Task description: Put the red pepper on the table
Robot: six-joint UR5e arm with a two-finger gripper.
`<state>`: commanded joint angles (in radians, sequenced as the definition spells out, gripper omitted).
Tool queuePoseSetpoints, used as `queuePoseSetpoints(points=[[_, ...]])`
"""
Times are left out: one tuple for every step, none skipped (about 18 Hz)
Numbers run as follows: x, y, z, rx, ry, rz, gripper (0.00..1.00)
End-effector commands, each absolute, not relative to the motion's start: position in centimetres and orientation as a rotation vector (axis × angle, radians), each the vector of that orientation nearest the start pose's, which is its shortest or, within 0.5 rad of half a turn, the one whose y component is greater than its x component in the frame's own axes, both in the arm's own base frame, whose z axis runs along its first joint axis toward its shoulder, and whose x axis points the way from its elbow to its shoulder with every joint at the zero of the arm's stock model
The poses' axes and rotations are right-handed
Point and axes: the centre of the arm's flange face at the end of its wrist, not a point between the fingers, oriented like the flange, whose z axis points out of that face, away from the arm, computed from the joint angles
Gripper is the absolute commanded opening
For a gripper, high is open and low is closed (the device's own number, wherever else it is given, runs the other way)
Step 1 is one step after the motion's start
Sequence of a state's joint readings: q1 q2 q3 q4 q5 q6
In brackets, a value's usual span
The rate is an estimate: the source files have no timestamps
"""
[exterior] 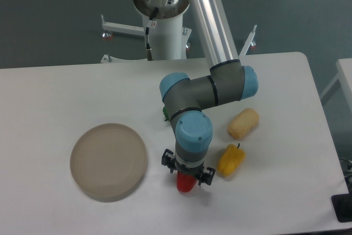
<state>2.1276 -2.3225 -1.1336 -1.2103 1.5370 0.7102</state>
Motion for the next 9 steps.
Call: queuePoseSetpoints(points=[[-29.0, 72.3, 25.9, -3.072, 0.237, 0.001, 1.00], [-29.1, 72.2, 26.2, -3.070, 0.235, 0.004, 1.00], [-29.3, 72.2, 26.5, -3.066, 0.230, 0.008, 1.00], [-29.6, 72.2, 26.9, -3.063, 0.230, 0.018, 1.00], [-29.8, 72.1, 27.1, -3.065, 0.230, 0.019, 1.00], [-30.3, 71.8, 27.5, -3.064, 0.218, 0.022, 1.00], [-30.6, 71.6, 28.0, -3.060, 0.213, 0.025, 1.00], [-30.9, 71.4, 28.1, -3.059, 0.209, 0.026, 1.00], [-31.3, 71.1, 28.4, -3.057, 0.211, 0.029, 1.00]])
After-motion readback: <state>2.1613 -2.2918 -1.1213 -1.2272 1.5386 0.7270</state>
